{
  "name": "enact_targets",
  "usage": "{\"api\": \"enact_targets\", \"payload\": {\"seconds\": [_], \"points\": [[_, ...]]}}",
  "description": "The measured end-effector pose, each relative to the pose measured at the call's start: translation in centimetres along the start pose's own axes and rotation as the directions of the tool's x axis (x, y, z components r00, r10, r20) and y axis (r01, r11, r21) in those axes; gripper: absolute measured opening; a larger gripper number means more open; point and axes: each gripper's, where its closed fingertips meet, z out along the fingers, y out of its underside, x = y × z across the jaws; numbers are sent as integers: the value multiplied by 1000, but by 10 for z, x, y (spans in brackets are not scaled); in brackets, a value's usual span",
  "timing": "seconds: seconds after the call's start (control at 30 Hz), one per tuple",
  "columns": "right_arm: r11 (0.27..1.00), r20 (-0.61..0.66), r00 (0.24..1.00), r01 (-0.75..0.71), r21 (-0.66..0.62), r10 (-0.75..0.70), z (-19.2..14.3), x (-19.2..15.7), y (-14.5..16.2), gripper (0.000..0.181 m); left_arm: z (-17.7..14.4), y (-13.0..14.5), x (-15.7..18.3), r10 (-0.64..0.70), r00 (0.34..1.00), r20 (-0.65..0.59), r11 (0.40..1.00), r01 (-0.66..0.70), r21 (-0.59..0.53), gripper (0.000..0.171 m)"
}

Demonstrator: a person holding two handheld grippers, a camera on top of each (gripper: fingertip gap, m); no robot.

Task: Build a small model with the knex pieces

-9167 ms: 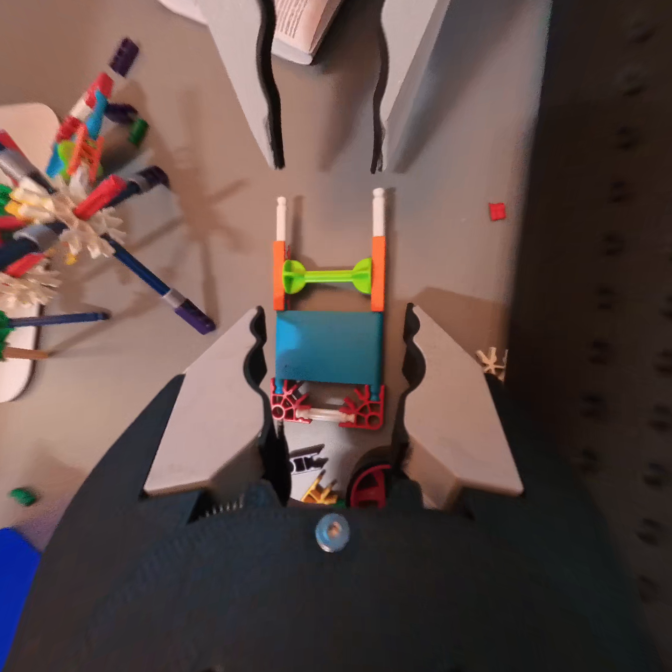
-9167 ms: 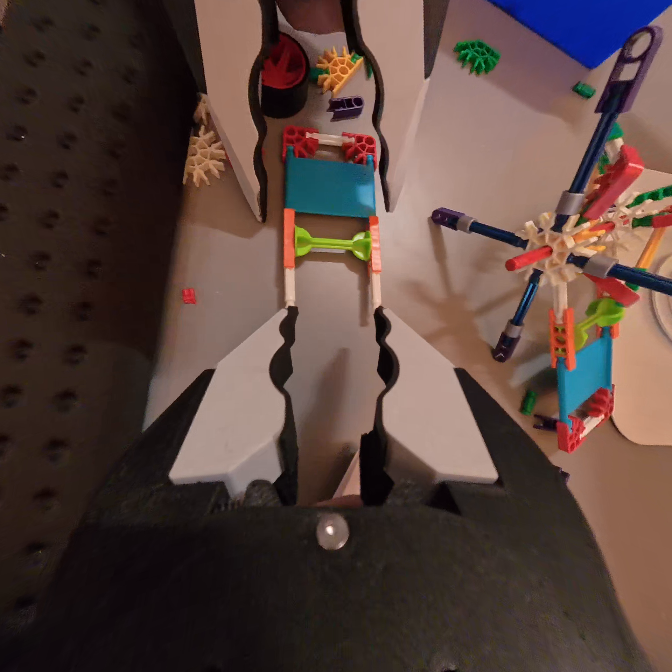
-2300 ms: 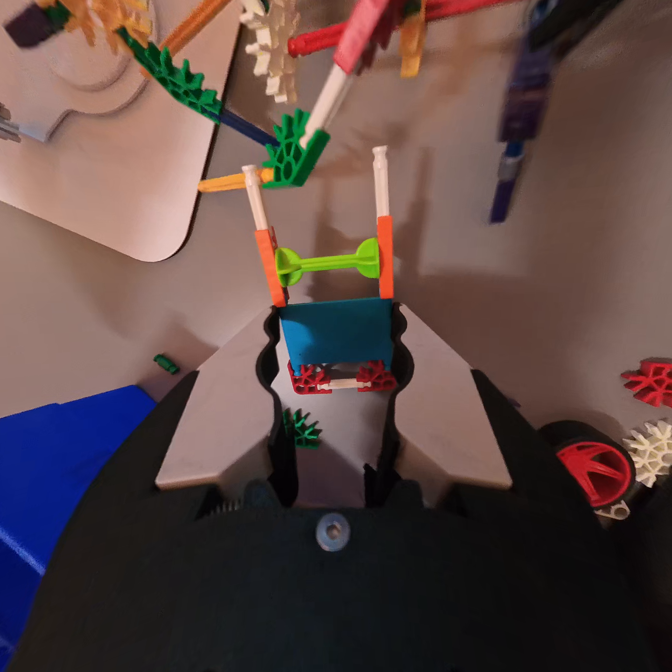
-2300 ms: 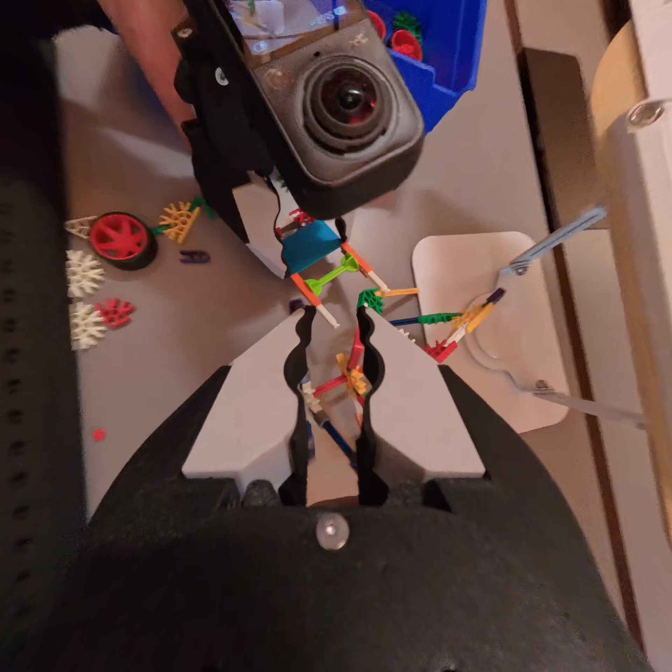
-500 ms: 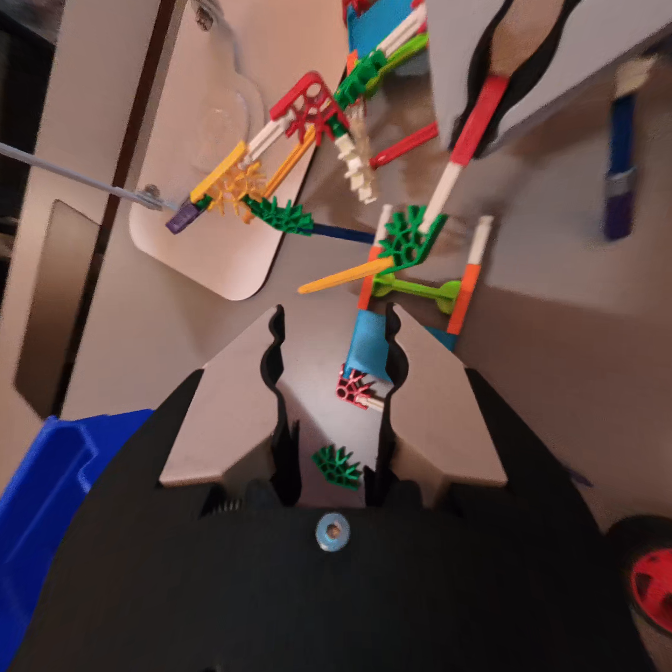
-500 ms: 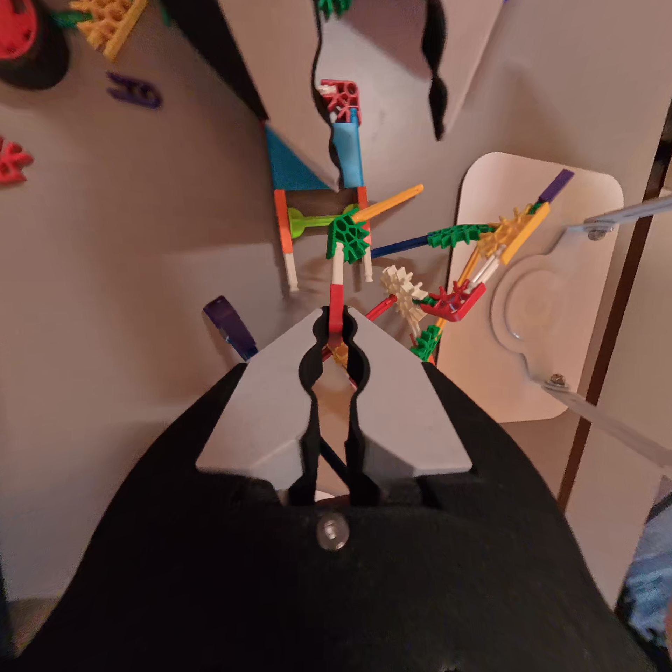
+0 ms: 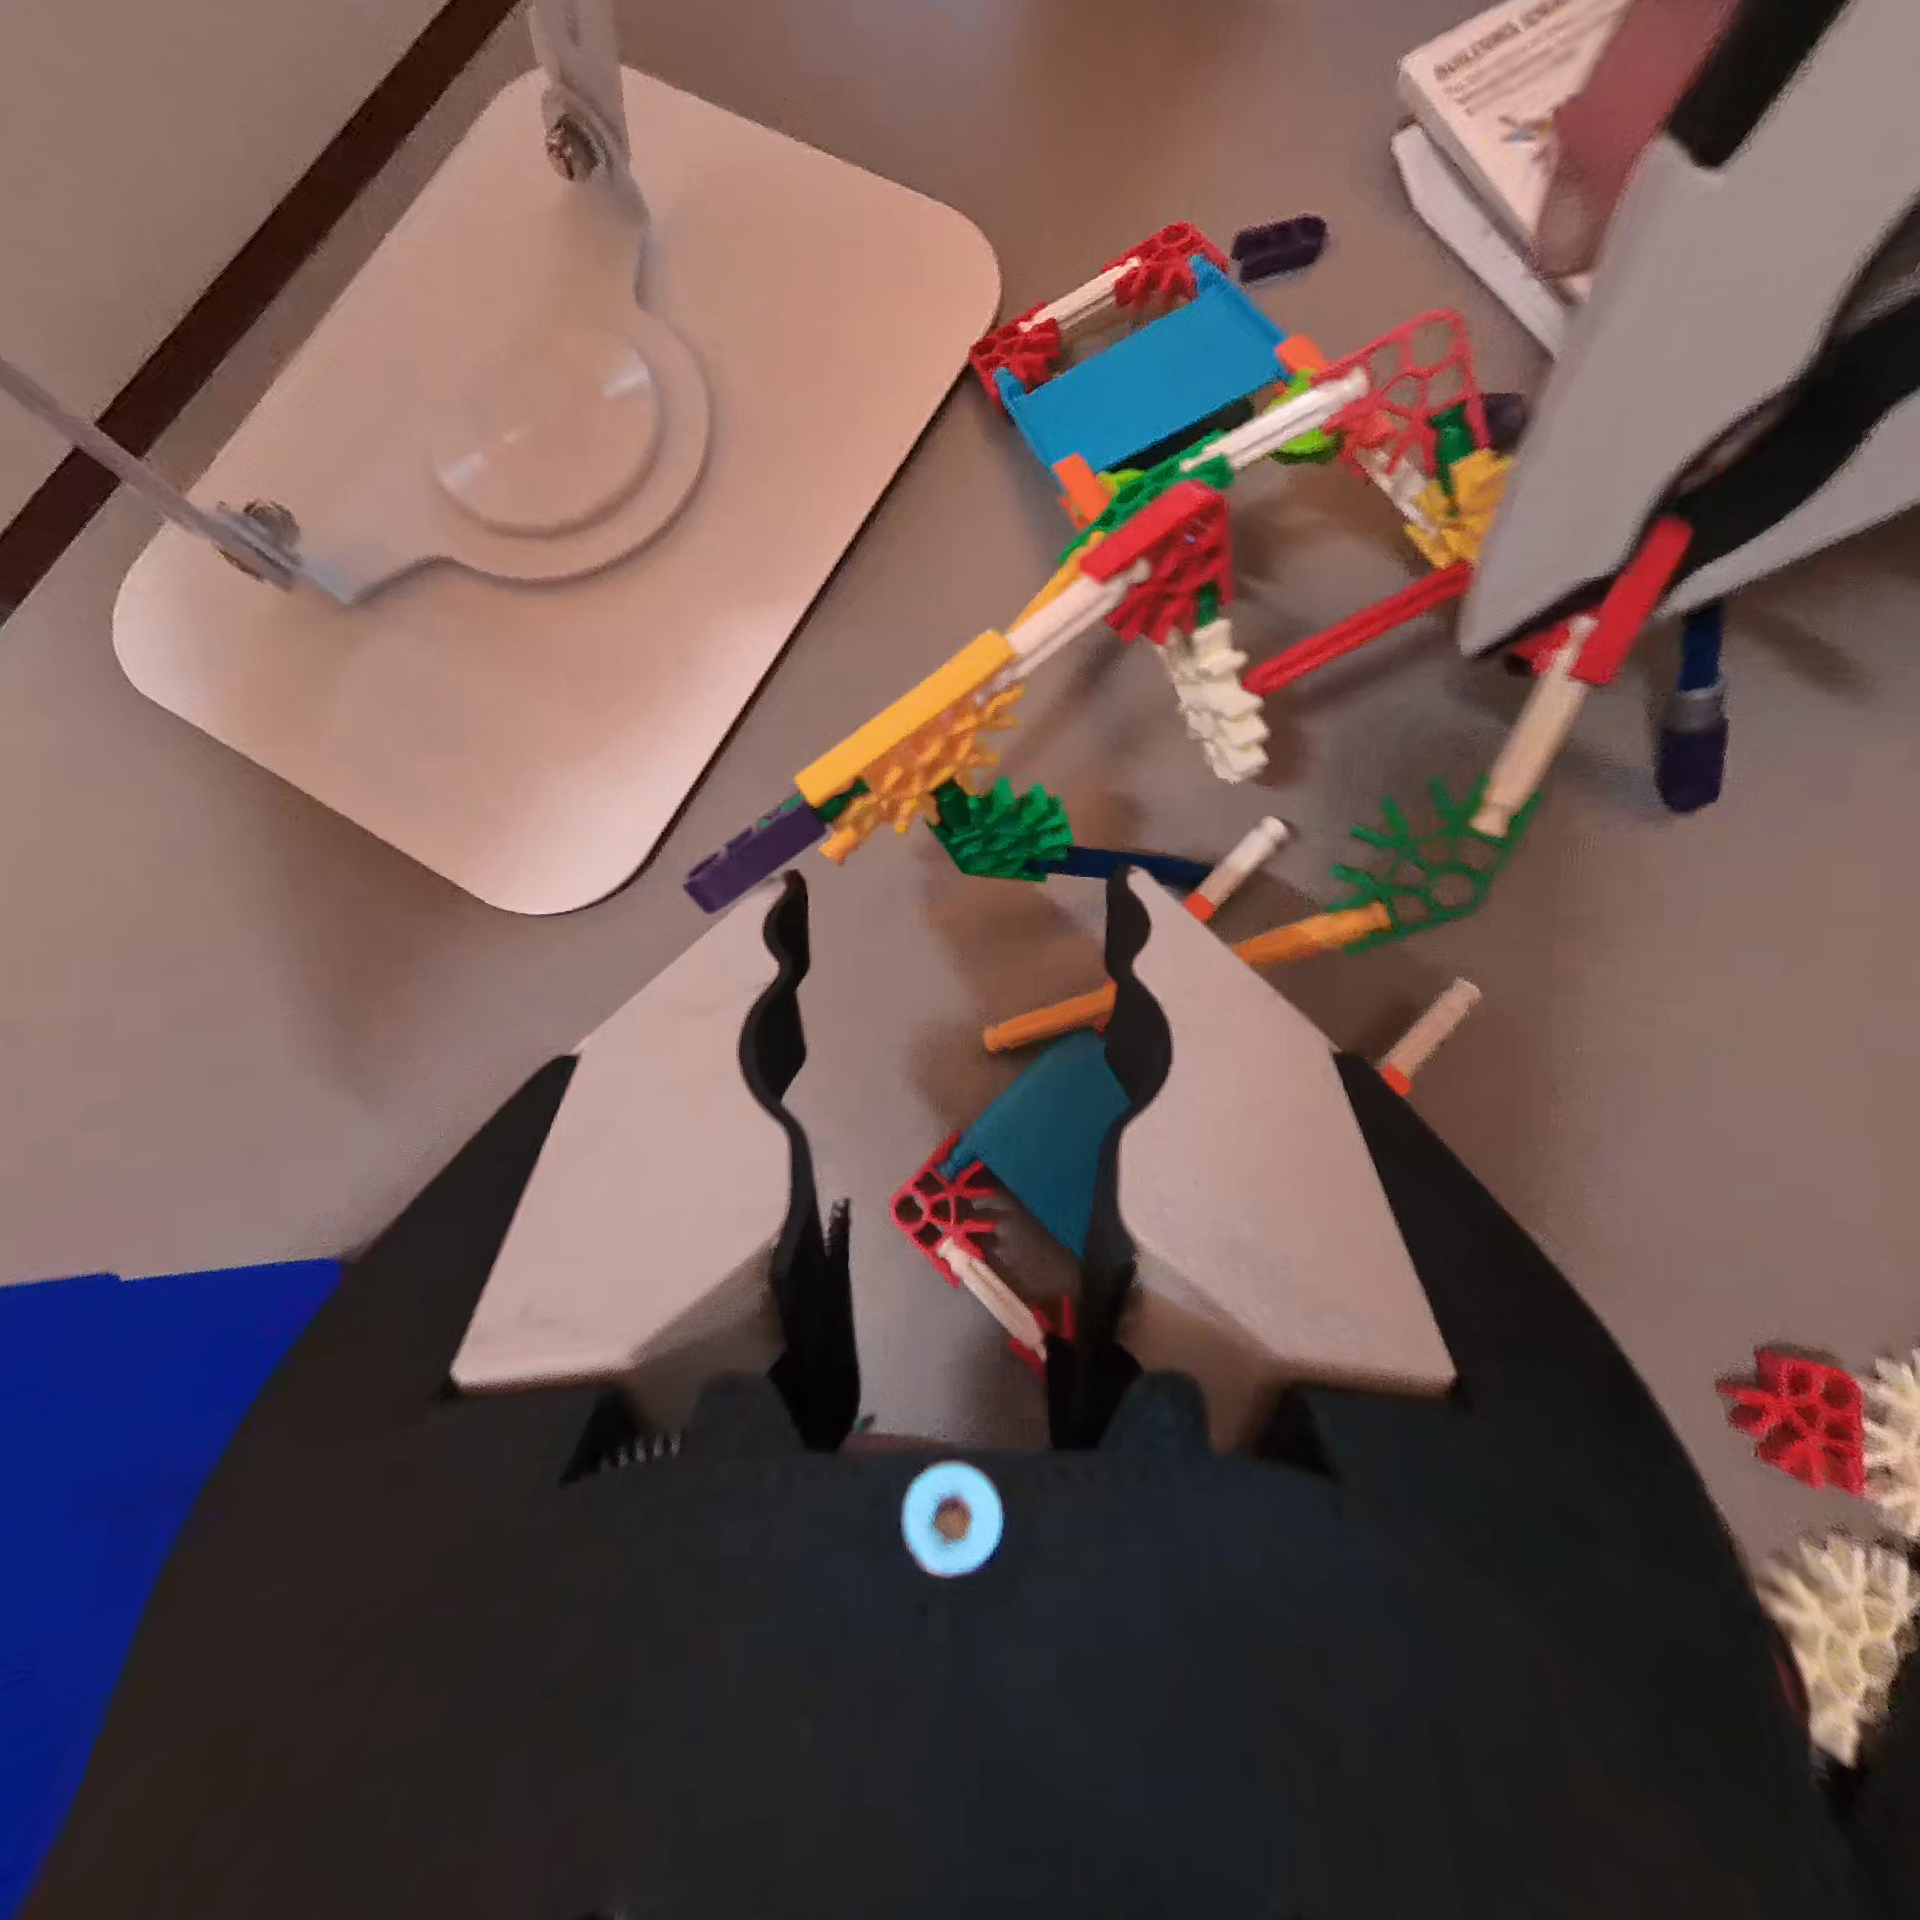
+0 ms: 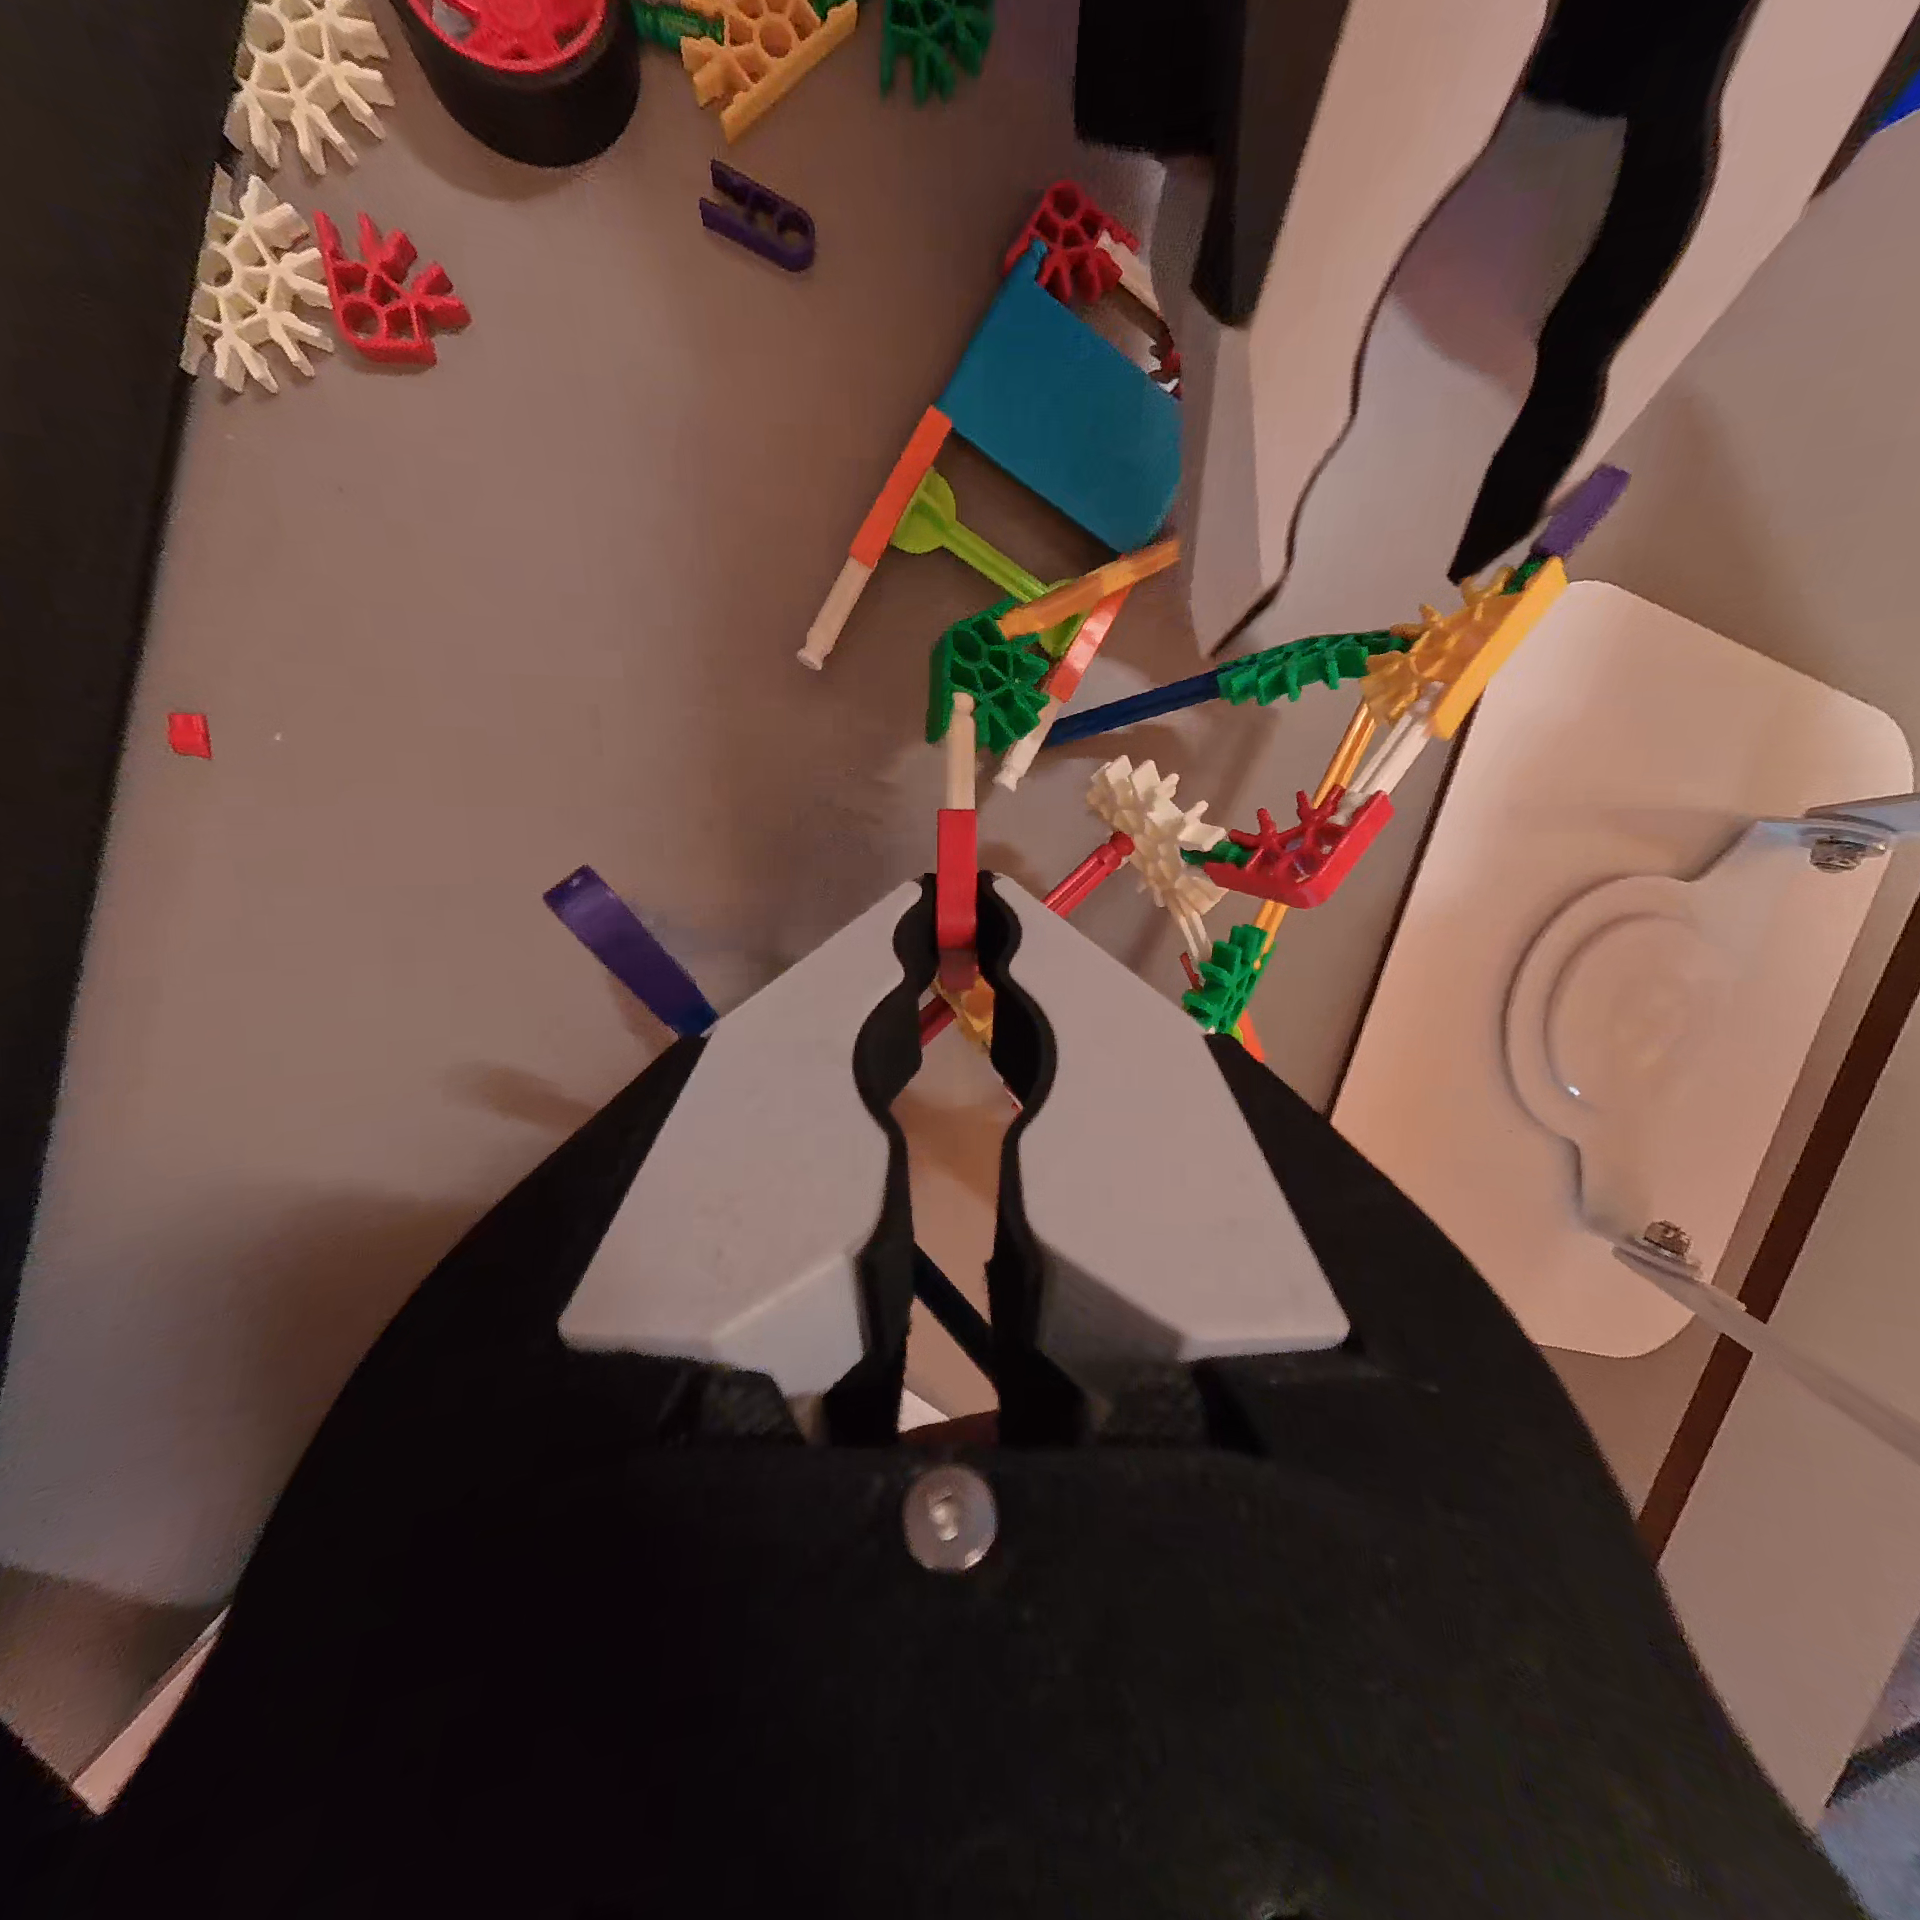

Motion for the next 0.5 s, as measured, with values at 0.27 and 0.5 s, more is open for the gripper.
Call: {"api": "enact_targets", "payload": {"seconds": [0.27,0.5], "points": [[998,7,1000,-8,56,7,-2,1,-1,3,13,-16,1,-138,981,-134,979,156,132,33],[998,-73,996,-56,-14,54,-16,8,10,26,11,-23,9,-120,978,-170,971,151,183,21]]}}
